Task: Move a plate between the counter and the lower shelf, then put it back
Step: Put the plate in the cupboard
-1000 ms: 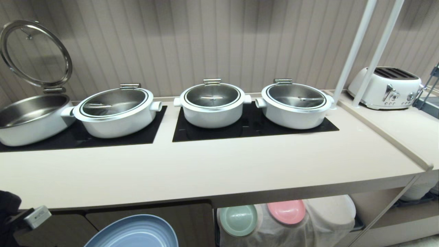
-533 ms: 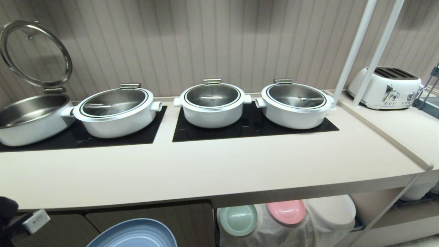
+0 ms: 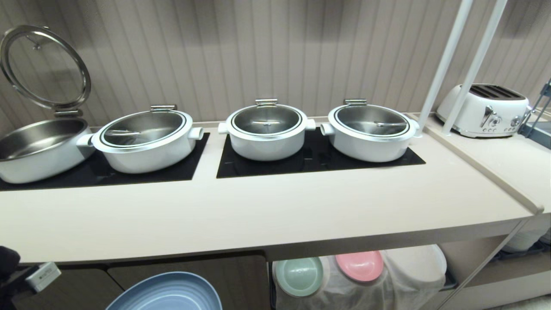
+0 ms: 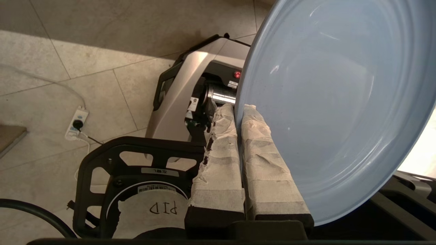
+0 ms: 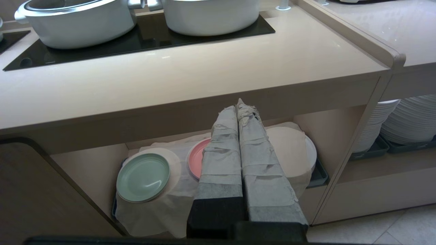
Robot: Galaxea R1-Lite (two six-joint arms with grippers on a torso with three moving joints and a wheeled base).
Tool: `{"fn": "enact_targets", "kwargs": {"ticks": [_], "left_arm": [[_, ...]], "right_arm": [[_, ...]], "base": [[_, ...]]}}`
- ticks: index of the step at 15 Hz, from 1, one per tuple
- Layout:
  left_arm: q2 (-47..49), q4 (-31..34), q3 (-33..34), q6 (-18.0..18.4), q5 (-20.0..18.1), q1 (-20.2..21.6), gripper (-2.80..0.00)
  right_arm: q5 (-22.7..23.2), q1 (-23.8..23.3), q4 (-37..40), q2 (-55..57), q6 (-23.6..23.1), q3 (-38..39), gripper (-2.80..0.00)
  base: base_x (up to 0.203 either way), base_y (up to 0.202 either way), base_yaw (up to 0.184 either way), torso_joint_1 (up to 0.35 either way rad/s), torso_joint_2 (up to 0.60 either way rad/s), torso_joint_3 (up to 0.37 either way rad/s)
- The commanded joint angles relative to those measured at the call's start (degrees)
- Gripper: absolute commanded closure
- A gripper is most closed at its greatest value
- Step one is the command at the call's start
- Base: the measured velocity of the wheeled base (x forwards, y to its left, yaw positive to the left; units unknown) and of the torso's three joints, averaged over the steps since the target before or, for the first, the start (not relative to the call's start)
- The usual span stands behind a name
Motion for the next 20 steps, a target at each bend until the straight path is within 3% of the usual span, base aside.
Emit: {"fn": "enact_targets", "kwargs": {"ticks": [1,20], "left_arm": [[-0.21,0.14,-0.08,0.01,-0.18,-0.05,0.0],[-1.53,-0.03,-0.61,-0.17,-0.45,-0.22,0.0]], "right_arm": [[-0.02,-0.01,-0.03,0.0,0.03,0.0,0.0],[-0.02,-0.01,-0.03,0.0,0.03,0.0,0.0]], "base": [[0.0,0.0,0.0,0.0,0.0,0.0],[0.0,0.0,0.0,0.0,0.0,0.0]]}}
